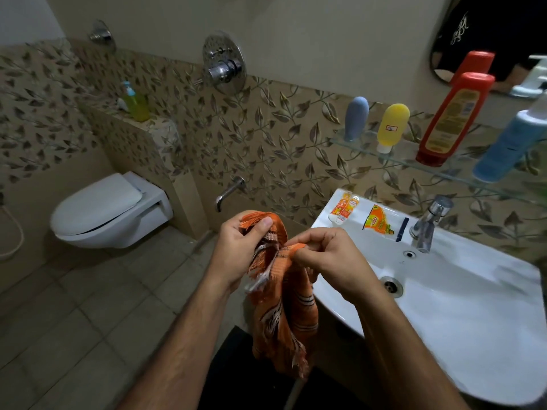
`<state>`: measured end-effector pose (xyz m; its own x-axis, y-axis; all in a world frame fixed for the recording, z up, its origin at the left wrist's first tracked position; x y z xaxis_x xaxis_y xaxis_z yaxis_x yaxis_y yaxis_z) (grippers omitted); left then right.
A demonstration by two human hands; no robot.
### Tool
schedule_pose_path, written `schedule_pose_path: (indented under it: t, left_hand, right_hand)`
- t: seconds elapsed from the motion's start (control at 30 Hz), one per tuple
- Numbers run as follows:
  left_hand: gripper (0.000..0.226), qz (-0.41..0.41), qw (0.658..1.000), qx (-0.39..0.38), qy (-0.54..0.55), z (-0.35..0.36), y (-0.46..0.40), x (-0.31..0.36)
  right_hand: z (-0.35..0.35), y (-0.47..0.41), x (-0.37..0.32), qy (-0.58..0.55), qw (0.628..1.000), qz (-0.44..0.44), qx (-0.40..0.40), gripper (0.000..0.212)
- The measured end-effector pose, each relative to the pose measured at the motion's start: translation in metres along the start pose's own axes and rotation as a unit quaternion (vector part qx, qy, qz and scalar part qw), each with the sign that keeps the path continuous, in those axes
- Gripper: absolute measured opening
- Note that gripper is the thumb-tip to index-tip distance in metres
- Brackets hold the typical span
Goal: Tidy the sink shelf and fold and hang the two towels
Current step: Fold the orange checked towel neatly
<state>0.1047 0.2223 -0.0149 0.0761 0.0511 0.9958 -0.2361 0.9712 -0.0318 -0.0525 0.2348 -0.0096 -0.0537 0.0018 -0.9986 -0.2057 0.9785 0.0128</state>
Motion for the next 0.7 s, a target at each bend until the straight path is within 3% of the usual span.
schedule_pose_path:
  t: [0.1,0.2,0.27,0.37,0.53,0.7]
  left_hand:
    - [0.007,0.008,1.0,-0.001,0.002,-0.001,0.0,0.002]
    - [0.012,0.016,1.0,0.002,-0.026,-0.001,0.001,0.002]
    - [0.013,0.013,1.0,-0.003,-0.025,0.001,0.003,0.001]
    - [0.013,-0.003,1.0,-0.014,0.005,0.007,0.006,0.001]
    - [0.014,0.008,0.998,-0.05,0.048,0.017,0.014,0.008]
    - [0.019,-0.029,0.994,-0.05,0.097,0.02,0.017,0.004]
  right_hand:
    - [0.002,0.002,-0.012,0.053,0.997,-0.048,0.013,0.012]
    - [0.002,0.002,-0.031,0.237,0.956,-0.166,0.055,0.014]
    - [0.009,0.003,-0.037,0.27,0.942,-0.195,0.042,0.021]
    - [0.013,-0.004,-0.029,0.204,0.967,-0.144,0.044,0.037]
    - [0.004,-0.013,-0.021,0.199,0.961,-0.114,0.157,0.047]
    - [0.003,-0.011,-0.015,0.209,0.958,-0.087,0.177,0.053]
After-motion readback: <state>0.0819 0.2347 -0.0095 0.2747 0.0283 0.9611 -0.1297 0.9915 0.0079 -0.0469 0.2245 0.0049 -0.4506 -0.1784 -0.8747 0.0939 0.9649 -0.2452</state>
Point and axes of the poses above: each hand's wrist, its own y-axis away from the middle knuckle, its own z-axis out of the palm, x = y × z, the point moved 10 cm from there along -y, towards the middle knuckle, and after that the axes turned 7 degrees about x, right-handed, at the moved point
